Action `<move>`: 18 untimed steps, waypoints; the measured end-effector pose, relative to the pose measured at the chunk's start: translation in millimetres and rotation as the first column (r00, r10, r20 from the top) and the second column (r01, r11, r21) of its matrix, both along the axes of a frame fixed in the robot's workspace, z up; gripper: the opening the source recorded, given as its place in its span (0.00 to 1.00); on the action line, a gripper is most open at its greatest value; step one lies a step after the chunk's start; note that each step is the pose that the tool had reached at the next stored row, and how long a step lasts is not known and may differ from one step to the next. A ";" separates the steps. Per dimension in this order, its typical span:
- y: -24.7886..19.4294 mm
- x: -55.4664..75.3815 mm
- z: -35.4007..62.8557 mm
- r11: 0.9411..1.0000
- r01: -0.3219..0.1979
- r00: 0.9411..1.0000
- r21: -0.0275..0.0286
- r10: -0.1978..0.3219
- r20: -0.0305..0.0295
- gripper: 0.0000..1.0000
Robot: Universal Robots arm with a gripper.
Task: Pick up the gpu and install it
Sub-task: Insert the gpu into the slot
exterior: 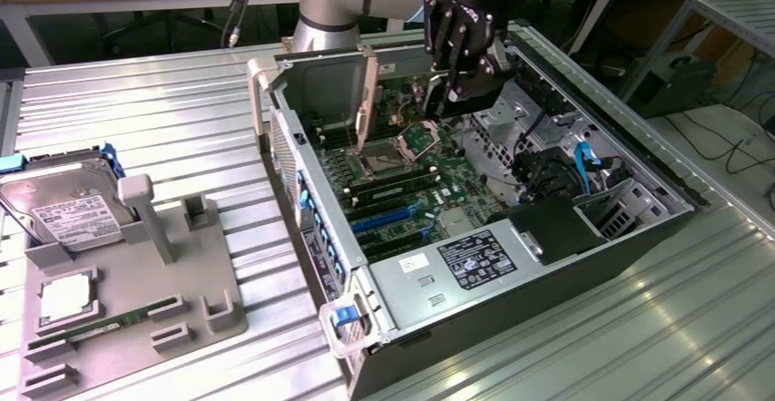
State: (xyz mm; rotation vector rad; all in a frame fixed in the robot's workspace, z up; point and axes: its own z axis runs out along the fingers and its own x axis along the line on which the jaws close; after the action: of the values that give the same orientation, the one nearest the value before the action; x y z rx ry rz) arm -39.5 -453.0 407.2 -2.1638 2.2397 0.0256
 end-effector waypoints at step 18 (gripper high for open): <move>6.9 -1.3 -12.4 0.999 -0.044 0.999 0.000 0.044 0.000 0.28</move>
State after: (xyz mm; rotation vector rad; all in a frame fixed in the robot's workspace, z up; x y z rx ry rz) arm -40.8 -446.1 394.8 -2.2124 2.1921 0.0266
